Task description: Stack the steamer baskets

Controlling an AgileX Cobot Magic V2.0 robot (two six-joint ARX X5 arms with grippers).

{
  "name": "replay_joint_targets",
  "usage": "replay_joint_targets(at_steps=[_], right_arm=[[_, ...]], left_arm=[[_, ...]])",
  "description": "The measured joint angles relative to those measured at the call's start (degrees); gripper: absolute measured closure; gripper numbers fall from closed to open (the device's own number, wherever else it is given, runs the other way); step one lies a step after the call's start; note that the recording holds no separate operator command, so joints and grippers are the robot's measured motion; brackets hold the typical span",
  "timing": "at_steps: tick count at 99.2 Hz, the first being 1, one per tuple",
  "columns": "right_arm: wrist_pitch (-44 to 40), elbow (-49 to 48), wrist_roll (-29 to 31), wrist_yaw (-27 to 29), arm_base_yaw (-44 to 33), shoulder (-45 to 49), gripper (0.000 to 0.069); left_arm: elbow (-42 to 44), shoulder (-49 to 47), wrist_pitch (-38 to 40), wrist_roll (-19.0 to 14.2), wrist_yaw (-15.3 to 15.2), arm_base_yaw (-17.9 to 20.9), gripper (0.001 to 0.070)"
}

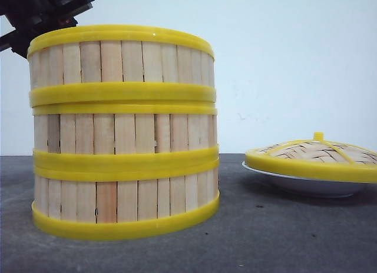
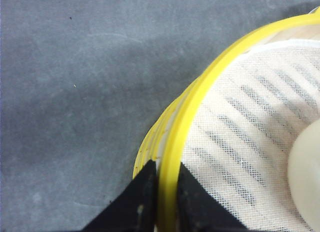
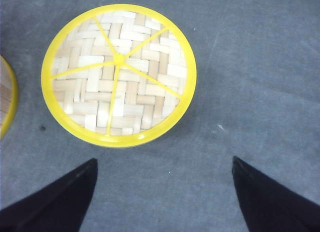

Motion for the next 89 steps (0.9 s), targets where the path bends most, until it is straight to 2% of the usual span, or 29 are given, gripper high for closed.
replay_joint_targets(at_steps=[63,73,89], right_arm=[[0.0,0.0,0.0,0.0,0.0,0.0,0.0162],[0.0,0.0,-0.1,0.0,0.0,0.0,0.0162],[1.4,-0.7,-0.1,-0.5,0.0,0.0,0.0162]], left_arm=[[0.0,0.3,1.0,0.0,-0.8,-1.1,0.0689],[0.0,0.3,1.5,-0.2,-0.4,-1.2,0.0637],[0.0,0.3,1.8,-0.5,0.5,-1.5,0.0470]])
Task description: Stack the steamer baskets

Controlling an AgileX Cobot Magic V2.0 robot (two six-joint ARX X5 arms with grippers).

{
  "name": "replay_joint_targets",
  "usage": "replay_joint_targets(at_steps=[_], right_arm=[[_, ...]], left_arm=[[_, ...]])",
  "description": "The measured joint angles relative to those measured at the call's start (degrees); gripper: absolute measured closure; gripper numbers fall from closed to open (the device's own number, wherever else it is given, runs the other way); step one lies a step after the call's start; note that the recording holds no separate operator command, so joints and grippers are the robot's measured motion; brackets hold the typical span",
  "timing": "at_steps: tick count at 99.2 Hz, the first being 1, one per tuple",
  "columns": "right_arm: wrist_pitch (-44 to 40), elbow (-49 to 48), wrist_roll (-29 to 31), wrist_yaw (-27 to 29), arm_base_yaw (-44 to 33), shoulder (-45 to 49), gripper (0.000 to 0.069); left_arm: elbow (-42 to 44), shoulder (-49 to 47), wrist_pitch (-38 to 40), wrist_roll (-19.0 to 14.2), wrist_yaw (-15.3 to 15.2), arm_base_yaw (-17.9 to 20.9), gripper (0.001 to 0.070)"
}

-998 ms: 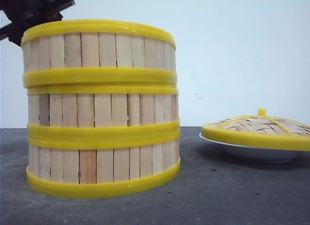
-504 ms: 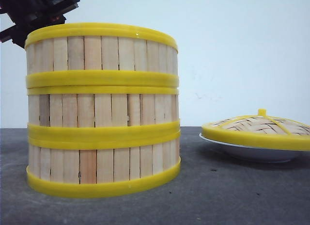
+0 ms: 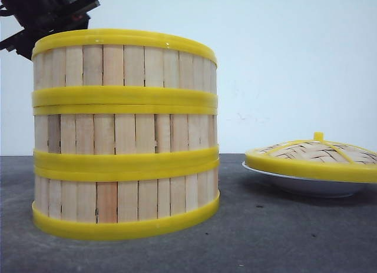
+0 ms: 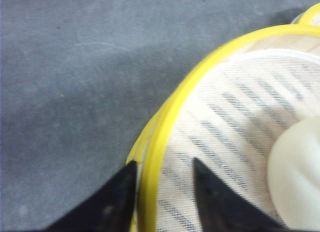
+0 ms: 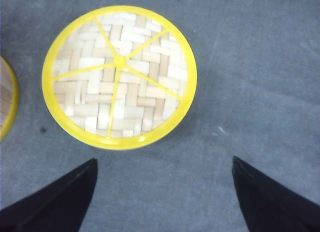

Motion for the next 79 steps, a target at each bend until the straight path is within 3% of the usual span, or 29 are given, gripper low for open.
replay_joint_targets(at_steps=[10,26,41,69,79], right_arm=[[3.4,-2.4,0.0,-2.6,0.0,0.0,0.0162],[14.3,-8.7,0.3,-7.8,0.0,0.3,0.0162],[24.4,-13.2,1.0,-11.3,0.0,3.7,0.0162],[34.1,-13.7,1.6,-11.6,0.4,16.2,0.0162],[37.0,-13.7,1.6,-13.8,1.0,20.2,0.0162]], left_arm=[[0.0,0.0,0.2,0.0,0.0,0.0,0.0414],[0.0,-1.6,1.2,-0.8,0.0,0.0,0.0412],[0.2,-9.0,1.2,-0.4,-0.2,0.9,0.0412],[0.8,-18.1,-5.0,1.3,-10.2,6.4,0.0412],[0.8,-19.3,-7.1,1.8,-12.0,8.4,0.0412]])
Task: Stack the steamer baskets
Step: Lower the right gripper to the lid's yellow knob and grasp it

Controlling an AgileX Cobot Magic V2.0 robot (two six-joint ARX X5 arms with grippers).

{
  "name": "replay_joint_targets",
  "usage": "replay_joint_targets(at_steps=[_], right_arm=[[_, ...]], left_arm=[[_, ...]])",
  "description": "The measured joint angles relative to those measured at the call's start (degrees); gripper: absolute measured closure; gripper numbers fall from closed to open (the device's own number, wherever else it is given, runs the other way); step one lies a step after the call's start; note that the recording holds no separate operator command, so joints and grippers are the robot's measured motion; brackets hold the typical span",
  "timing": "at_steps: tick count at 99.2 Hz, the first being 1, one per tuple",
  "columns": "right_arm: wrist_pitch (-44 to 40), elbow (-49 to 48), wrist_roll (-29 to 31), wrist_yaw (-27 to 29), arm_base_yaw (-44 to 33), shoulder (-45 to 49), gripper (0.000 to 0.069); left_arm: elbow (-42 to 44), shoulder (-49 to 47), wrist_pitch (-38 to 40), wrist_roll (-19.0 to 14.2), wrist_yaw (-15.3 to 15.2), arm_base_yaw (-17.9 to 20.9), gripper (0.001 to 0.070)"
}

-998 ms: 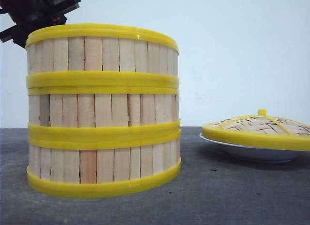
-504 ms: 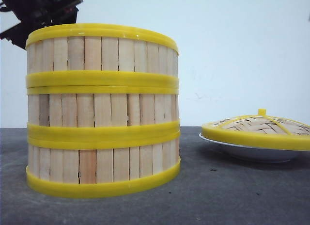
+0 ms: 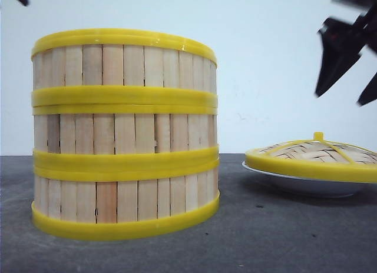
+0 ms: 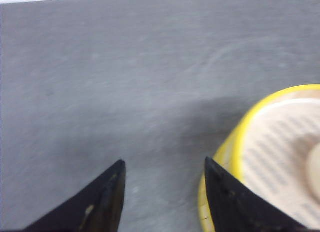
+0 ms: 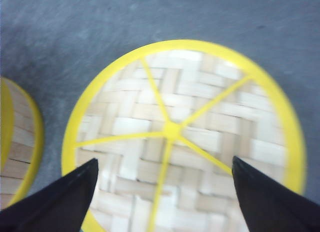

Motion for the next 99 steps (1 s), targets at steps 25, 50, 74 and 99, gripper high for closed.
replay_joint_targets(at_steps=[25,50,74,99], right_arm=[[7.5,0.0,-0.1,1.8,3.1,7.5,0.0168],[8.9,0.0,-0.5,5.7,4.2,11.3,0.0229],[10.1,0.0,-0.5,5.8,4.1,12.4,0.0435],[10.7,0.0,-0.5,6.4,3.9,12.4,0.0623]], left_arm=[[0.0,0.0,-2.4,0.4,-0.2,2.7,0.0412],[0.0,0.0,-2.4,0.4,-0.2,2.8,0.0412],[0.0,0.0,-2.4,0.4,-0.2,2.8,0.0412],[0.0,0.0,-2.4,0.4,-0.2,2.8,0.0412]])
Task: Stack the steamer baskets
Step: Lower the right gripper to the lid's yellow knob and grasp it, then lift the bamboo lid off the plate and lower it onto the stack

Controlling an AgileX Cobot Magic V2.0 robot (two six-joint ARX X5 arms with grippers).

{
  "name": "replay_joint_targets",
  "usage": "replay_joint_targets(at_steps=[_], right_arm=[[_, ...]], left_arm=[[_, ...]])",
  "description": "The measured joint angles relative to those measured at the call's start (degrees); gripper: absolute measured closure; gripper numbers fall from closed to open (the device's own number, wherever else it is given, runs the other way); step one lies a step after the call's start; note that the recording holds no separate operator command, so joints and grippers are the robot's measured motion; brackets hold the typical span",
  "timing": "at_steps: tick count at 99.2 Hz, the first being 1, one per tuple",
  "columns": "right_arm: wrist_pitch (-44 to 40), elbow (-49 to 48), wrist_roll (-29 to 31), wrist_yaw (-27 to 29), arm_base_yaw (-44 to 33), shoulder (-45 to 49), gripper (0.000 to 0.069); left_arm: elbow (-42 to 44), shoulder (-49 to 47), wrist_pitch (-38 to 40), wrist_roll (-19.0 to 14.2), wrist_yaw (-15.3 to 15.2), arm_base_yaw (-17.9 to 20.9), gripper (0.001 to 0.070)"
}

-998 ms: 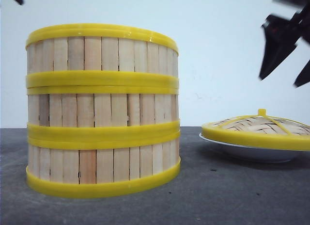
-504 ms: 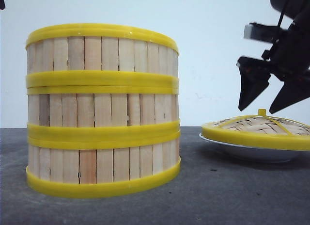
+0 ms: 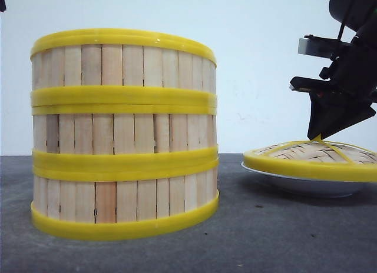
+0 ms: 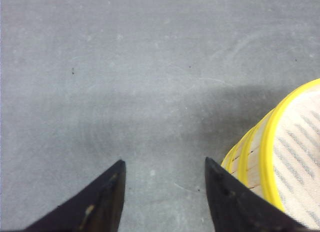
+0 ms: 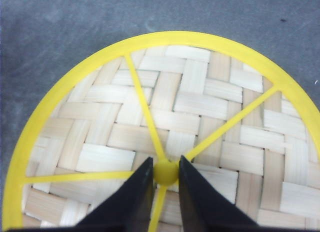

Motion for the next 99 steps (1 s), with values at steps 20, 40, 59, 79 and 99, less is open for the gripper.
replay_joint_targets(at_steps=[20,40,59,79,99], right_arm=[[-1.1,0.9,0.0,-0.2,0.0,0.0,0.0626],[-9.9,10.7,-0.1,-1.2,0.8,-0.4,0.0626],[-20.1,26.5,-0.9,-3.8,3.5,-1.2,0.0626],[-26.0,37.6,-1.1,-4.4,11.0,-1.0,0.0627],[-30.3,48.5,-2.0,-6.5,20.7,4.0,0.0627]], left_arm=[[0.0,0.0,0.0,0.0,0.0,0.0,0.0412],[0.0,0.0,0.1,0.7,0.0,0.0,0.0412],[0.0,0.0,0.5,1.4,0.0,0.0,0.0412],[0.0,0.3,1.0,1.5,0.0,0.7,0.0412],[0.0,0.3,1.7,1.5,0.0,0.9,0.0412]])
